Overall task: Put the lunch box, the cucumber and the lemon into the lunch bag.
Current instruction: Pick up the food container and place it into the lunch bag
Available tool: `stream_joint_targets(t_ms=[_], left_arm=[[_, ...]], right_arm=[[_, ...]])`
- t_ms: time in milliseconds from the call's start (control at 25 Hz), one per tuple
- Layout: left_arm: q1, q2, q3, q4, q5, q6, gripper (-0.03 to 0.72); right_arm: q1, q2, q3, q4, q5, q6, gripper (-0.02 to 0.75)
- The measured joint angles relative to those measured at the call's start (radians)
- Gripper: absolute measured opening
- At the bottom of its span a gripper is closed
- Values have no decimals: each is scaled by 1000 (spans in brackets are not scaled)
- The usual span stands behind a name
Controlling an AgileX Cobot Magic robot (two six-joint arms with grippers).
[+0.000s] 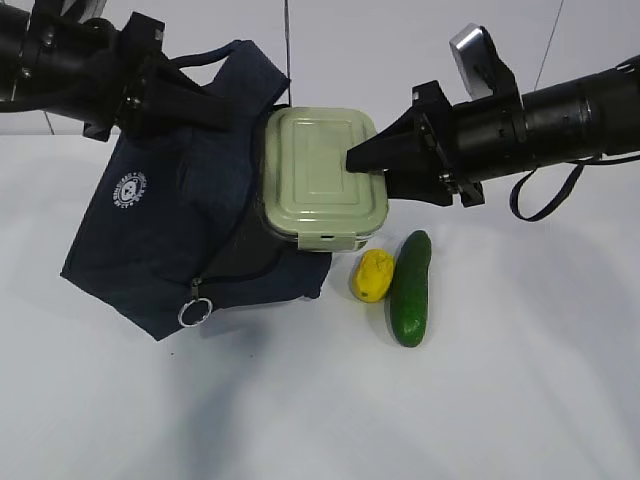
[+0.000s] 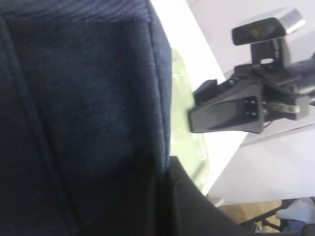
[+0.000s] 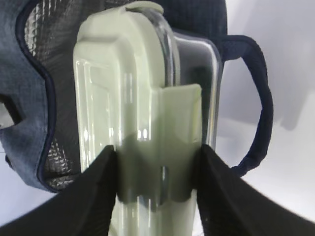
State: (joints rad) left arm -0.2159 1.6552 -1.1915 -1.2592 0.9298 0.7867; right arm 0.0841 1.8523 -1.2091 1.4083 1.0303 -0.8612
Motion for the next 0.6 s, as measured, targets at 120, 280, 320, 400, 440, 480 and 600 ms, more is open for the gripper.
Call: stream_joint_targets(t_ms=[120, 280, 320, 400, 440, 480, 600], left_arm=[[0, 16, 0, -58, 12, 0, -8], [0, 53, 0, -198, 67, 22, -8], [0, 61, 0, -231, 78, 30, -8], [0, 69, 0, -270, 80, 40, -8], [0, 72, 0, -279, 78, 44, -8], [0, 74, 0, -284, 77, 46, -8], [0, 91, -2, -291, 77, 55, -8]], right_arm=[[13, 2, -2, 47, -4, 0, 368], [55, 4, -25, 104, -15, -13, 368], [63, 4, -33, 106, -28, -14, 368], [80, 4, -37, 108, -57, -20, 368], [87, 8, -39, 109, -70, -22, 368], [91, 13, -41, 111, -78, -25, 368], [100, 41, -45, 116, -91, -27, 368]])
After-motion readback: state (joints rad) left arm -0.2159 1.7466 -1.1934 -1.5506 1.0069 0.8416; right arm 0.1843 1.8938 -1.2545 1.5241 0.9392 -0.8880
